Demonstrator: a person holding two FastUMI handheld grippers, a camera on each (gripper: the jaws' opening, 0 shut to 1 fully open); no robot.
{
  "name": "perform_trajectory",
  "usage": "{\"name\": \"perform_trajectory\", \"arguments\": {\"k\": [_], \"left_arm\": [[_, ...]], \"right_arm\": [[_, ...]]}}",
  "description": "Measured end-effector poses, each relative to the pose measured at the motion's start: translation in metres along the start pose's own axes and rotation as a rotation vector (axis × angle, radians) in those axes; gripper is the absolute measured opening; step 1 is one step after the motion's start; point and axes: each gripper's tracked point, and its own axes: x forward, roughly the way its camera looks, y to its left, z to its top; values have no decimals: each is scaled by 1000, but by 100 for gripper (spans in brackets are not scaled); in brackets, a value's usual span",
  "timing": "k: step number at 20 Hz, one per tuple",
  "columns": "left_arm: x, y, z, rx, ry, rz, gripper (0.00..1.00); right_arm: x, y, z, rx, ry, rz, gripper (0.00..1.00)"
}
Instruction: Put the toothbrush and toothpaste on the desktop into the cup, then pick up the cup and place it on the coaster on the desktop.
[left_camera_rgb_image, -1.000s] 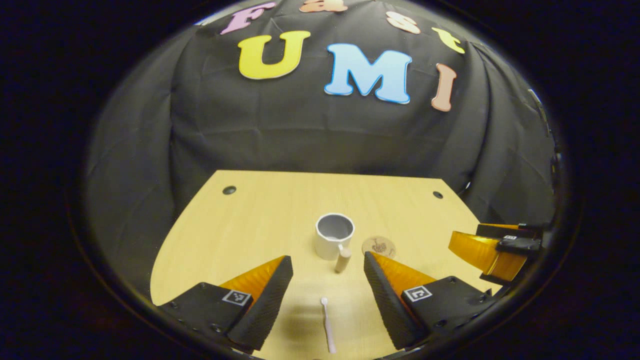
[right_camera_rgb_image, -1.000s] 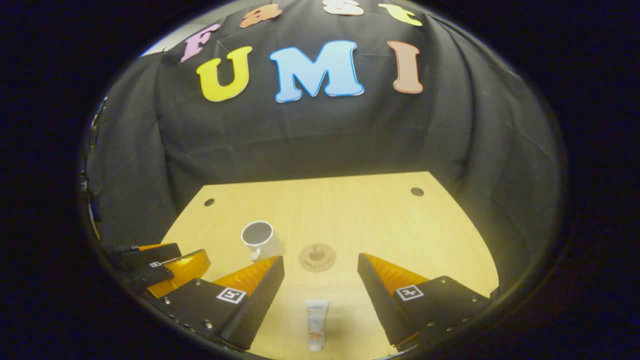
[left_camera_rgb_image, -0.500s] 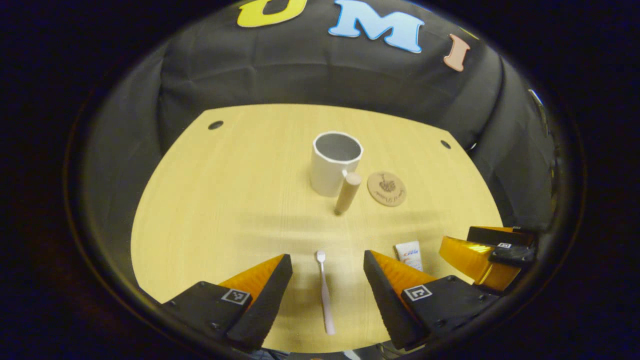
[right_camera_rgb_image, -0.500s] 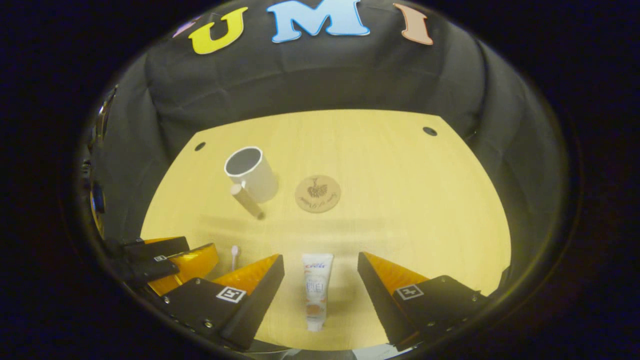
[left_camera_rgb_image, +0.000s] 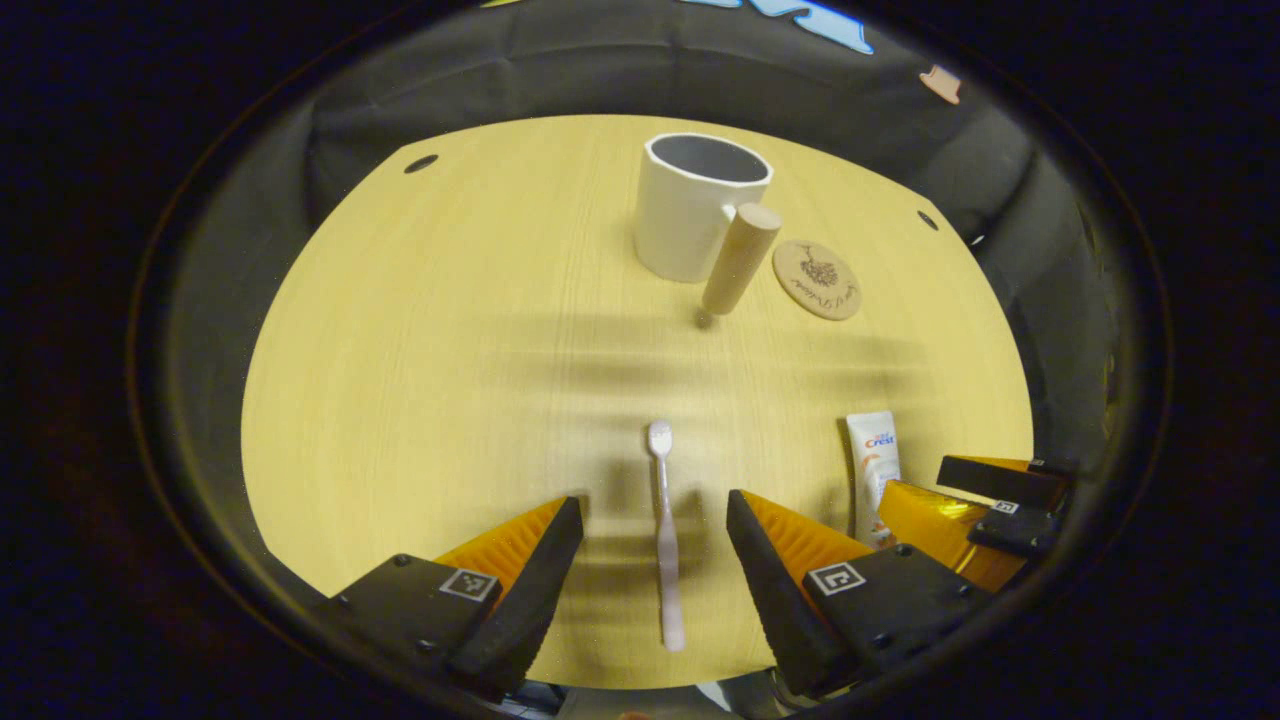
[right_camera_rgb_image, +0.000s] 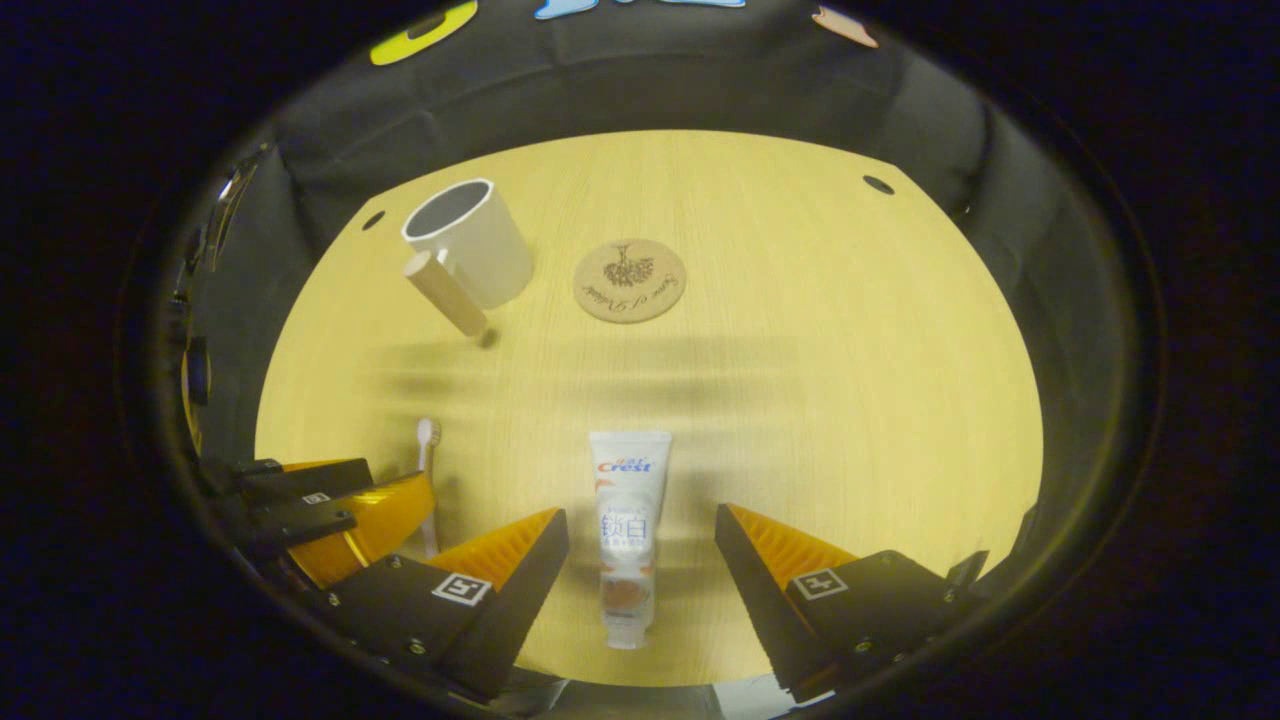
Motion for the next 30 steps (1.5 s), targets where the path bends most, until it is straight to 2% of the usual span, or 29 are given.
{"name": "perform_trajectory", "arguments": {"k": [8, 13, 17, 22, 23, 24, 25, 26, 27, 28, 29, 30], "left_arm": [[17, 4, -18, -53, 101, 24, 97], [21, 6, -21, -34, 122, 58, 96], [23, 6, -24, 19, 135, 97, 96], [23, 4, -22, 19, 133, 101, 95], [24, 4, -22, 21, 137, 100, 96], [24, 3, -22, 22, 139, 100, 96], [24, 3, -22, 22, 140, 102, 87], [24, 3, -22, 22, 146, 102, 91], [24, 3, -21, 23, 143, 103, 90], [23, 2, -22, 17, 146, 103, 82], [24, 3, -22, 16, 151, 103, 73], [24, 2, -22, 19, 155, 103, 65]], "right_arm": [[20, -2, -19, 0, 99, -27, 93], [29, -2, -31, -7, 147, -35, 93], [30, -5, -31, -2, 156, -50, 92], [33, -4, -31, -19, 160, -65, 93], [31, -4, -31, -19, 165, -66, 87], [30, -5, -29, -16, 163, -74, 86], [32, -5, -30, -7, 169, -75, 78], [31, -5, -29, -5, 170, -74, 70], [31, -6, -28, -3, 169, -77, 72], [27, -7, -26, 16, 162, -79, 63], [31, -7, -30, 19, 180, -79, 43], [31, -6, -28, 19, 179, -74, 43]]}}
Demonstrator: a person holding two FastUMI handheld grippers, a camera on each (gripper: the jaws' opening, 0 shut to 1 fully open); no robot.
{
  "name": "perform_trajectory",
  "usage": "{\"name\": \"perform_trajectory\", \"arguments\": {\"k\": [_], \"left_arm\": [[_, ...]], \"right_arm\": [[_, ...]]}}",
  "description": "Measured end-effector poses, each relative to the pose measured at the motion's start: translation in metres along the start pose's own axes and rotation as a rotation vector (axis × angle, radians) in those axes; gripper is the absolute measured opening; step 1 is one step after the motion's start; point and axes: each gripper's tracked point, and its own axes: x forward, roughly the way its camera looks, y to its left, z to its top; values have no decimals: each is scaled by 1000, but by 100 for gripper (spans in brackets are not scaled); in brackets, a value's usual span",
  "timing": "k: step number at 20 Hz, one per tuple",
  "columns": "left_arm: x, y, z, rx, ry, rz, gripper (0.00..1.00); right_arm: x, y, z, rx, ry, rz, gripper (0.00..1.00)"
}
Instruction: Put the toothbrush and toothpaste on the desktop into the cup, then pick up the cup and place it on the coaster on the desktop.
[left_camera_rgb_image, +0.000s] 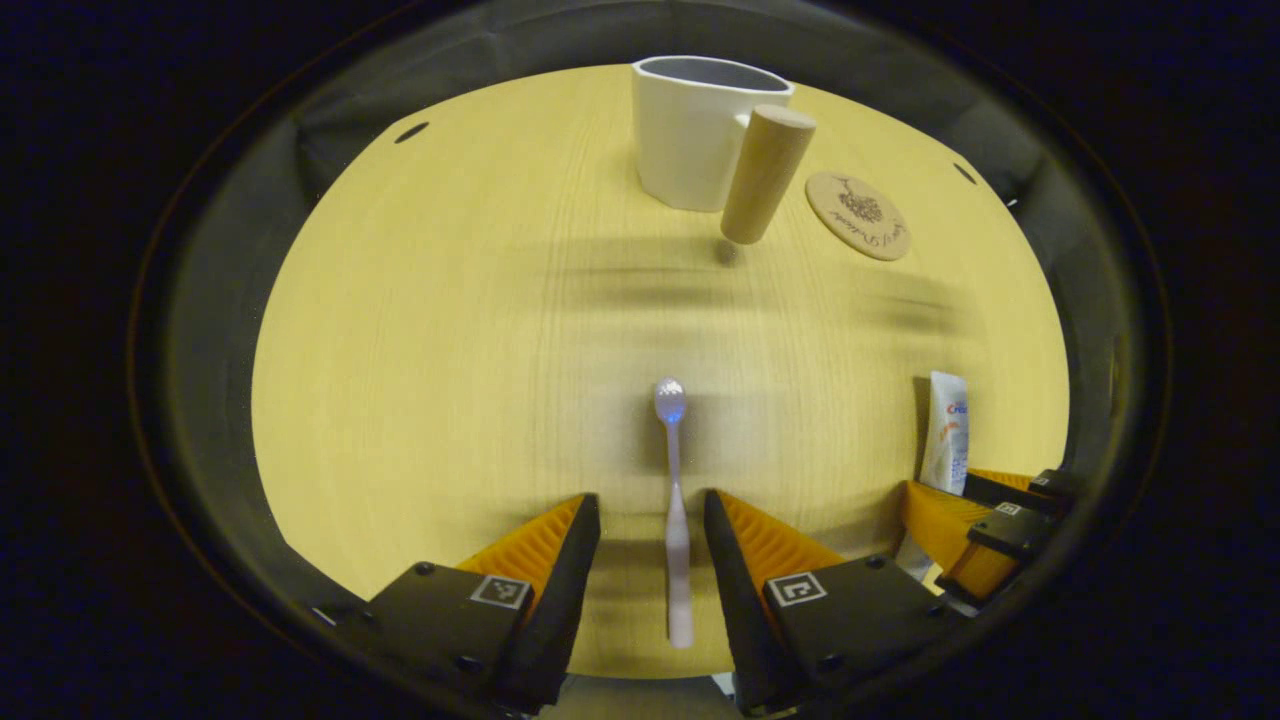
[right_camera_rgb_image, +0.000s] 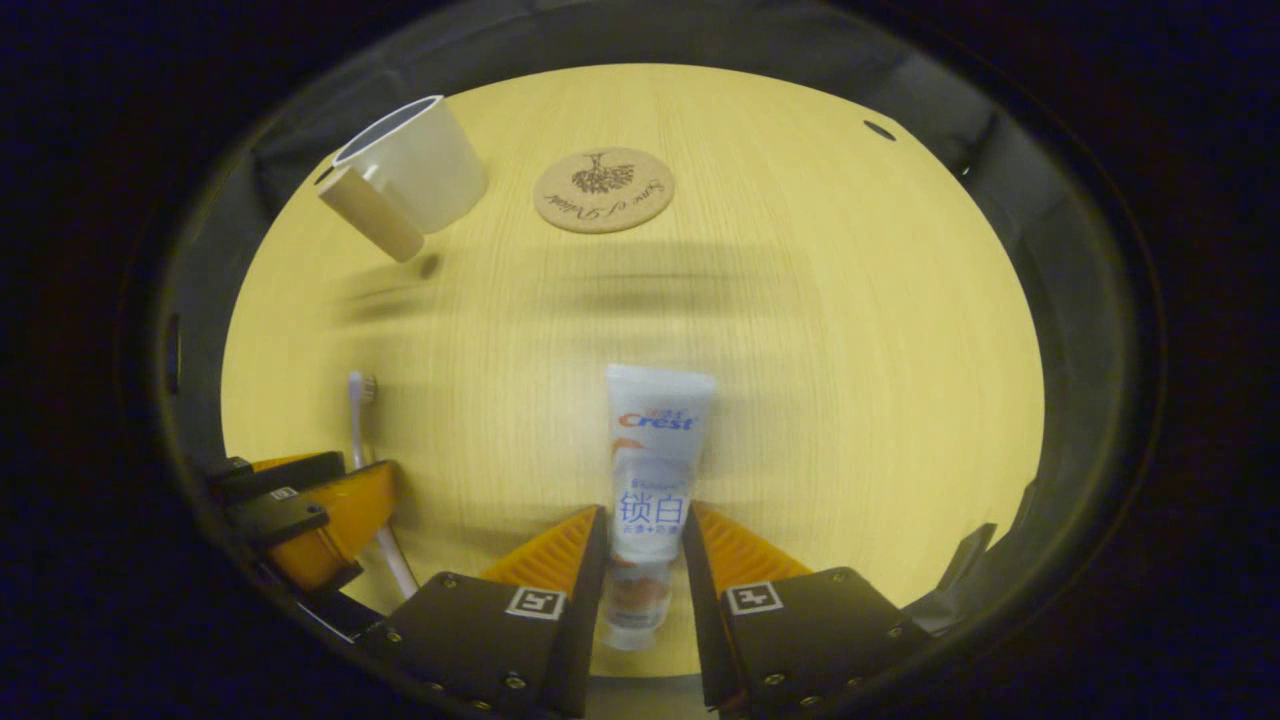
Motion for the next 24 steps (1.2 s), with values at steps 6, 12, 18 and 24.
{"name": "perform_trajectory", "arguments": {"k": [6, 12, 18, 24], "left_arm": [[1, 1, -7, -38, 37, -3, 24], [2, -1, -2, -41, 55, -16, 14], [-7, -4, -4, -62, 58, -46, 14], [-39, -7, 25, -73, -13, -75, 14]], "right_arm": [[-1, 3, -3, 15, 22, 11, 27], [-2, 7, -8, 24, 34, 38, 27], [-10, 7, -6, 55, 22, 62, 27], [-18, 6, 0, 91, -3, 89, 27]]}}
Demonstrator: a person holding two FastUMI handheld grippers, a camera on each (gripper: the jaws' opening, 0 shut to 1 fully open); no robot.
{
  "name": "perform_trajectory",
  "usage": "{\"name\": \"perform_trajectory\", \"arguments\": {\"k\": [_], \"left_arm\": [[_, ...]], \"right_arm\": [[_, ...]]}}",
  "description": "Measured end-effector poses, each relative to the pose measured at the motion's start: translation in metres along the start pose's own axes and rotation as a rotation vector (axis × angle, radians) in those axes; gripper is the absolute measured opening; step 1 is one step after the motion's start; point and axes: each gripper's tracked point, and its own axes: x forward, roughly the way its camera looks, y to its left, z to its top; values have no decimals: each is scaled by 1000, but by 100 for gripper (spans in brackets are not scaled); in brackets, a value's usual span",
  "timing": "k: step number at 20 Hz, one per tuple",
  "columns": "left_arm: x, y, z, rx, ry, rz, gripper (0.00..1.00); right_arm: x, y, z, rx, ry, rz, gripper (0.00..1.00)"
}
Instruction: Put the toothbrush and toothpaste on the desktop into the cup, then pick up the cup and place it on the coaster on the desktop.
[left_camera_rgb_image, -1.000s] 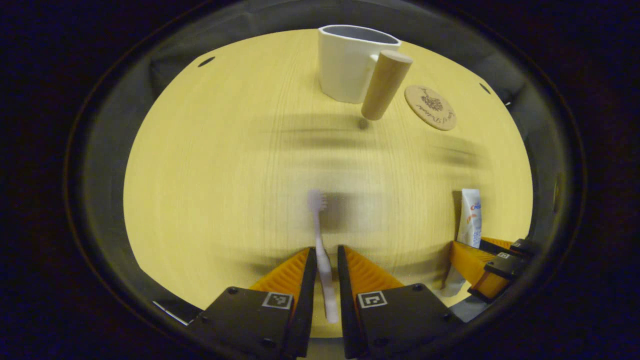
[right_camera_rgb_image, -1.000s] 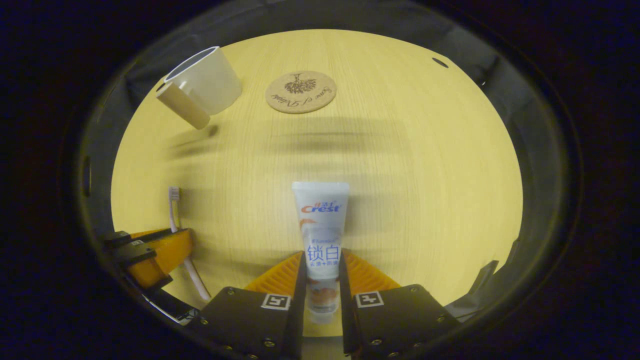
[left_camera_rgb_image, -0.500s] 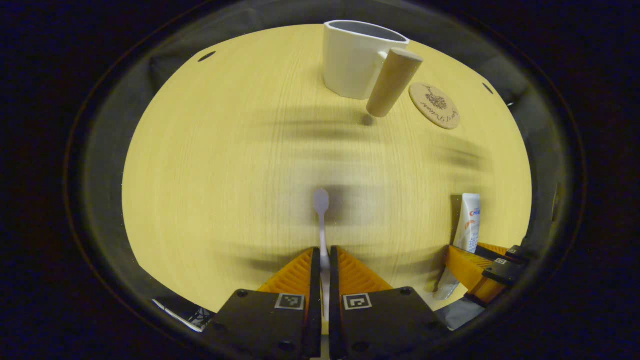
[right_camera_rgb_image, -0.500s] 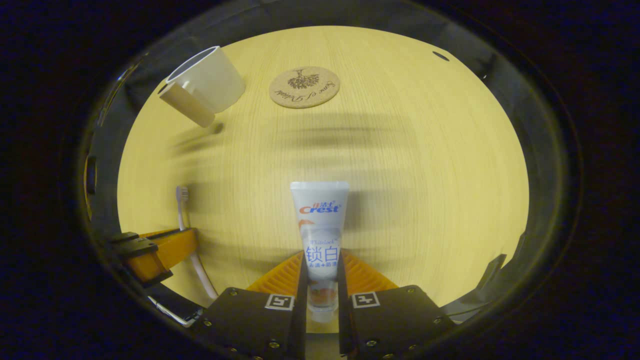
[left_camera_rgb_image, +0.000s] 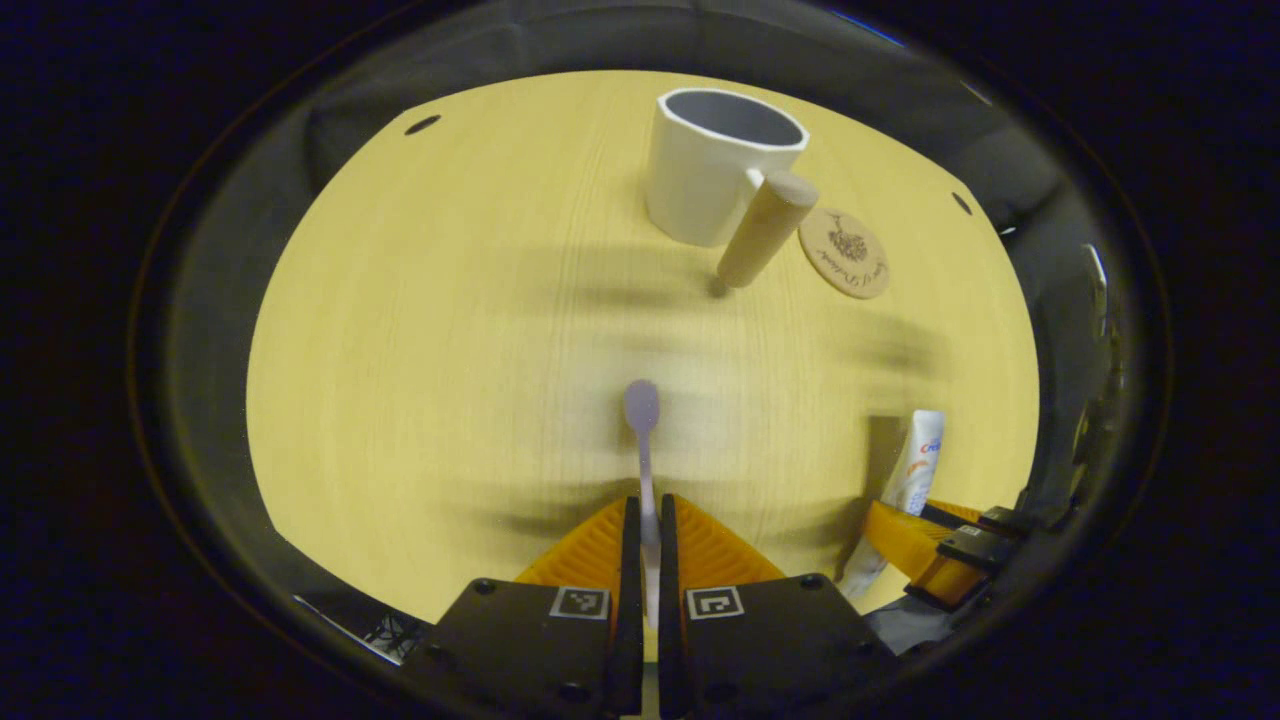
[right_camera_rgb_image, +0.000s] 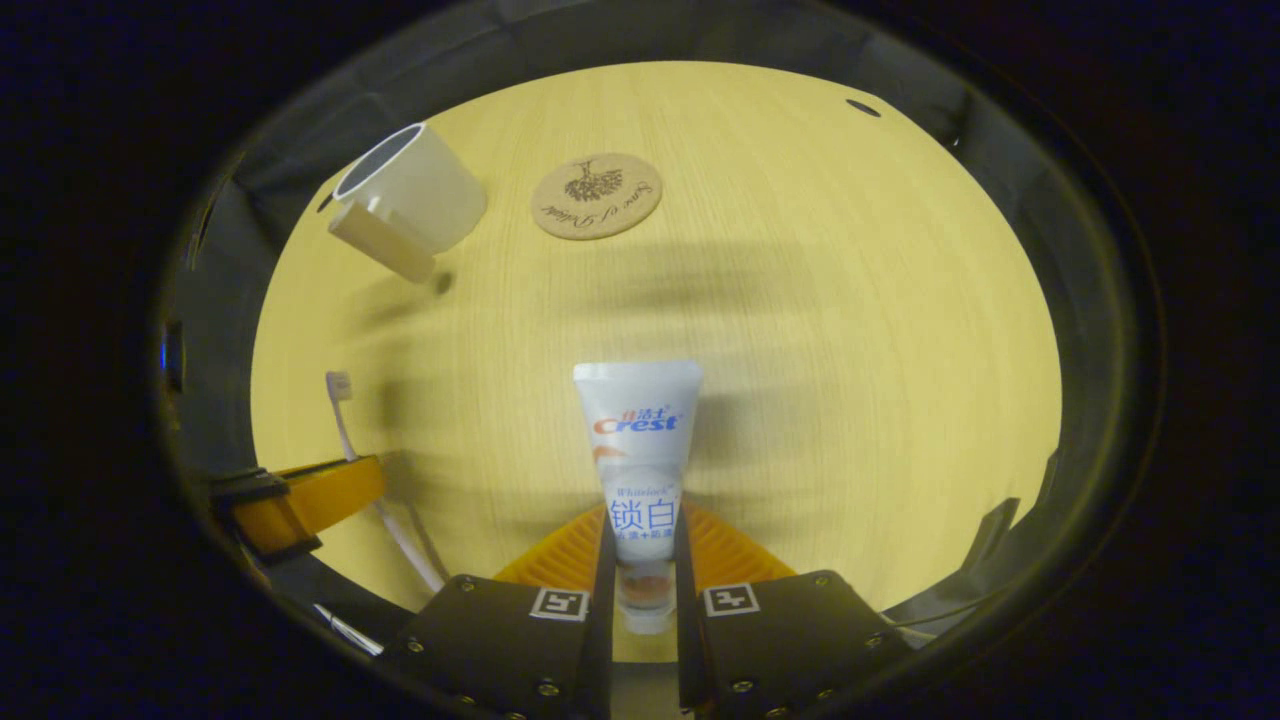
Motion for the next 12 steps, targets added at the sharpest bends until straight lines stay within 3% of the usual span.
{"name": "perform_trajectory", "arguments": {"k": [4, 5, 12], "left_arm": [[-27, -4, 23, 6, -58, -13, 14], [-34, -5, 28, 6, -72, -20, 14], [-79, -25, 61, 12, -162, -68, 14]], "right_arm": [[-5, 2, 6, 31, -18, 28, 27], [-4, 4, 5, 41, -22, 41, 14], [-10, 3, 9, 54, -37, 77, 14]]}}
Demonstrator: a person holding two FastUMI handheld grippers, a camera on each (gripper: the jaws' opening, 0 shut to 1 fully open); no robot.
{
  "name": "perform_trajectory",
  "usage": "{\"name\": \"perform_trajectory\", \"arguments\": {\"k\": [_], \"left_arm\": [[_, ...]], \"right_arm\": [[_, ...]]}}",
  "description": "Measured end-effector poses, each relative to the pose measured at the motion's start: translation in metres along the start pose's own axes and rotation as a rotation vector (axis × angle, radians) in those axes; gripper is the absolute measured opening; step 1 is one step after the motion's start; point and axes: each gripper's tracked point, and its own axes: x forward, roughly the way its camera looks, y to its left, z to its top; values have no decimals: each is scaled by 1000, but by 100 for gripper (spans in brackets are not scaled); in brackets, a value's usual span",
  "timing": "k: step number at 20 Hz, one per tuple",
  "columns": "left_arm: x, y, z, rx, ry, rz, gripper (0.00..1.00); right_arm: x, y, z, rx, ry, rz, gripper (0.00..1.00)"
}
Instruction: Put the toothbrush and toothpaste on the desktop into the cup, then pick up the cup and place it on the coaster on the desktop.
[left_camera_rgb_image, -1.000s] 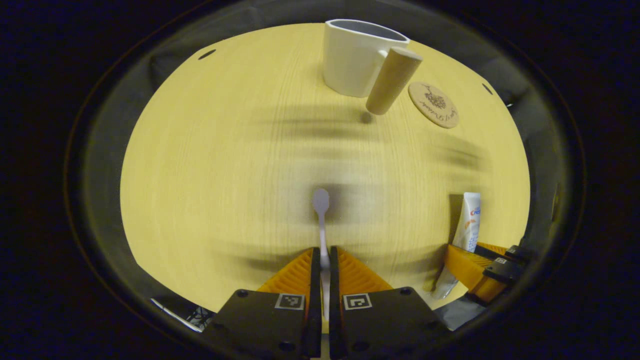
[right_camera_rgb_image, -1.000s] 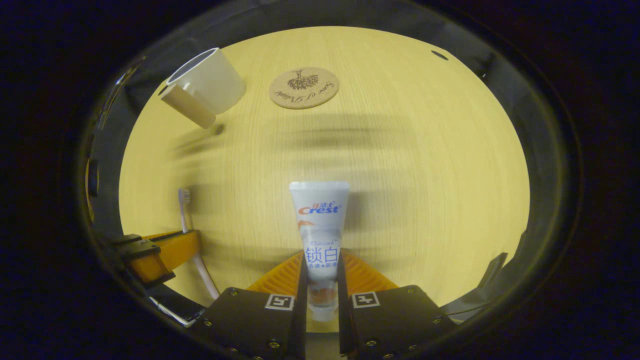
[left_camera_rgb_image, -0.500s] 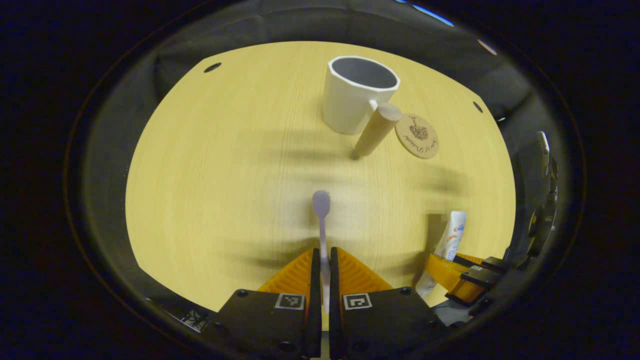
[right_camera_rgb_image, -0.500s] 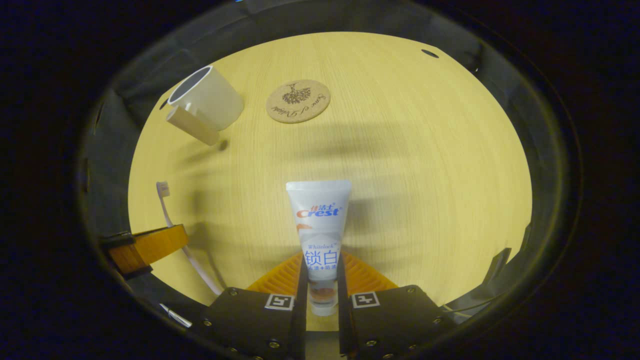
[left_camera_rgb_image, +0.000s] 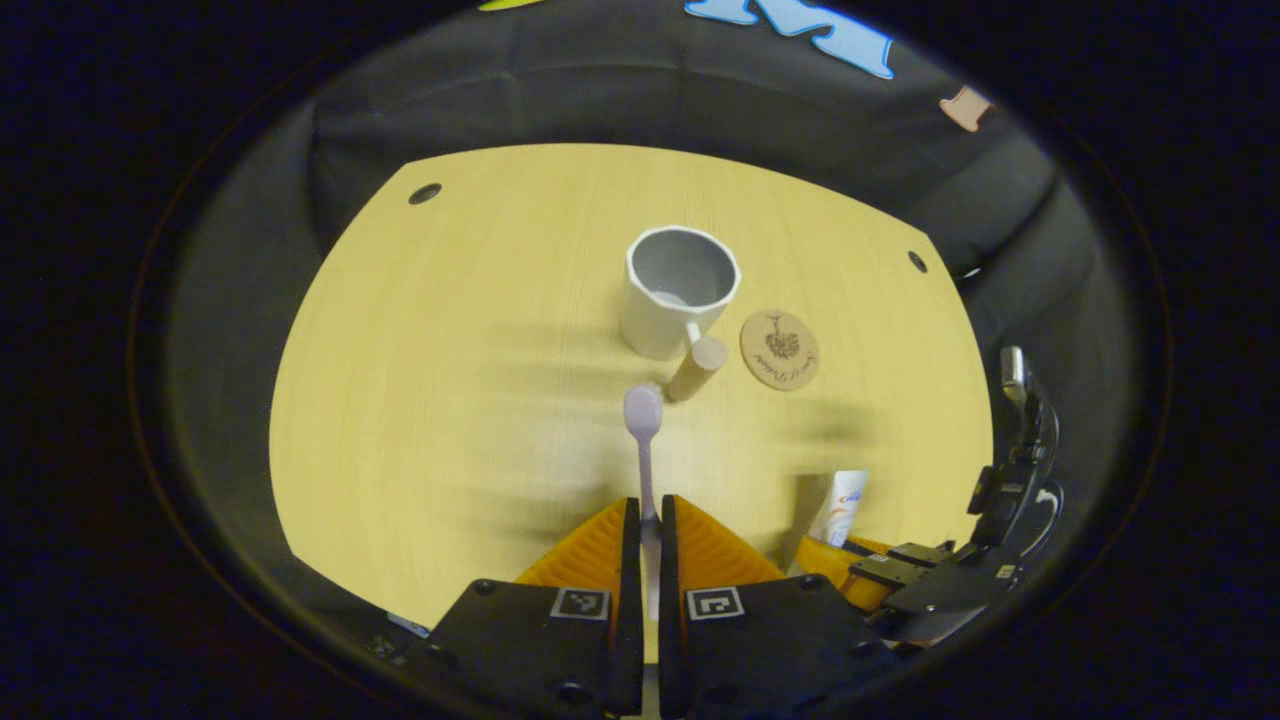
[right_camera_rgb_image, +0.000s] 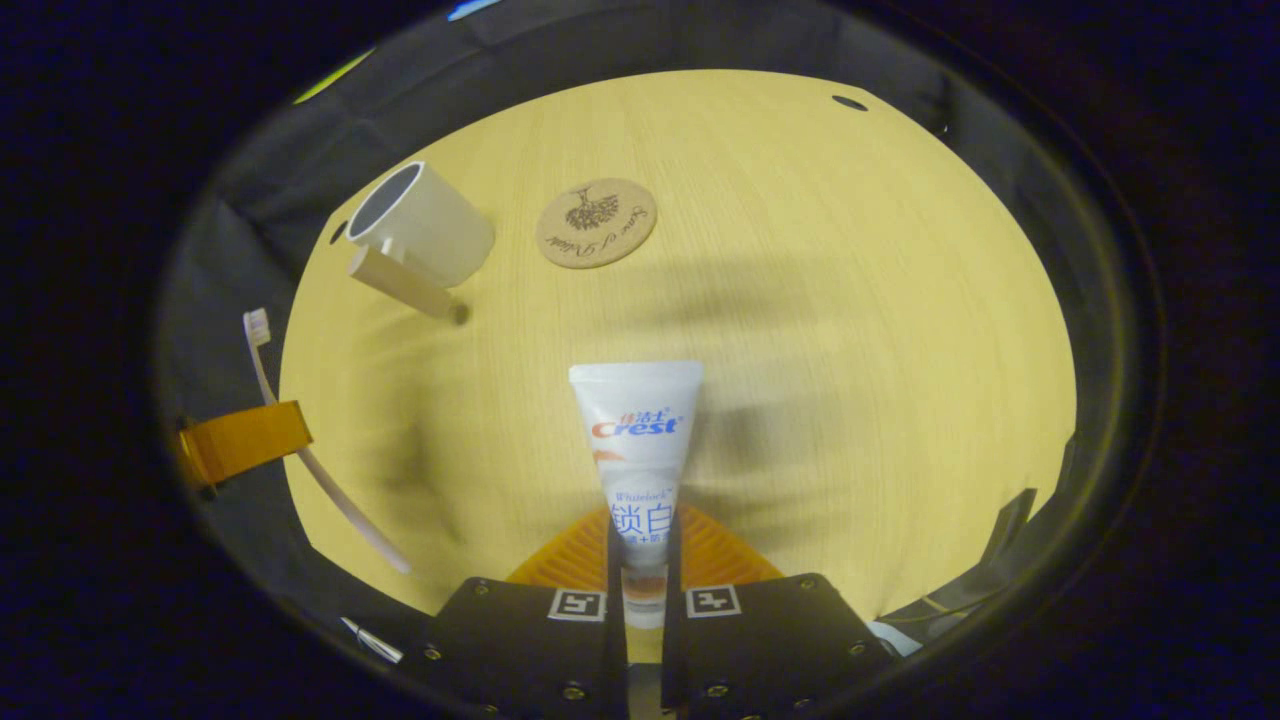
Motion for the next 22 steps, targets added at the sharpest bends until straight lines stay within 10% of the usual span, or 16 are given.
{"name": "perform_trajectory", "arguments": {"k": [11, 22], "left_arm": [[-49, -1, 134, 14, -239, -5, 14], [8, 2, 222, 86, -379, -1, 14]], "right_arm": [[-4, 2, 2, 23, -11, 37, 15], [-28, 0, 26, 90, -63, 74, 14]]}}
